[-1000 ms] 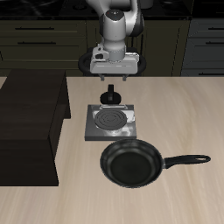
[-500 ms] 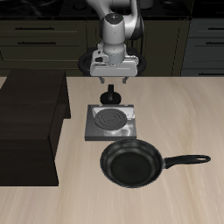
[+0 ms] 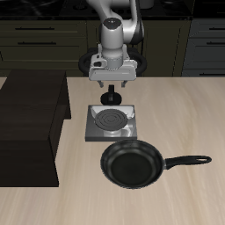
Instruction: Turn on the flat stove
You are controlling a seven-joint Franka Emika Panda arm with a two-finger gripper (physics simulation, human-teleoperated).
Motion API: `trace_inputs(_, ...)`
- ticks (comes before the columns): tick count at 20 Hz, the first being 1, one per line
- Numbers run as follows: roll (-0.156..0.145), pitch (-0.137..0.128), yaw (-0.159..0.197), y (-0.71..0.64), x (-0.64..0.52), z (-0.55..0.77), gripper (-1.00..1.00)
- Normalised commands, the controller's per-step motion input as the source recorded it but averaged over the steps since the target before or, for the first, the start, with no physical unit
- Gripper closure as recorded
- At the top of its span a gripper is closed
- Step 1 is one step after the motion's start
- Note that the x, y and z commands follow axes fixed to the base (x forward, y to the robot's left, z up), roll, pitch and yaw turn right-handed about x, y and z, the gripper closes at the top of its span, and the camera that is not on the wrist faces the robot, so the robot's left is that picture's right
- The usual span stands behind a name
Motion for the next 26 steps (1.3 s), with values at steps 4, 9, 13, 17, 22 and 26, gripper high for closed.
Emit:
trace_inputs(4,0.004,0.014,-0.018,-0.04,0.05,-0.08,-1.0)
trace_inputs(9,0.018,0.036,-0.028,0.02,0.03,-0.19,-1.0)
trace_inputs(13,0.023,0.028,-0.024,0.05,-0.02,-0.13,-1.0)
trace_inputs(17,0.002,0.022,-0.02,-0.09,-0.01,-0.17,-1.0)
trace_inputs(22,-0.003,0.046,-0.057,-0.15,0.03,-0.23,-1.0)
trace_inputs(26,0.032,0.056,-0.067,-0.14,0.06,-0.32,-1.0)
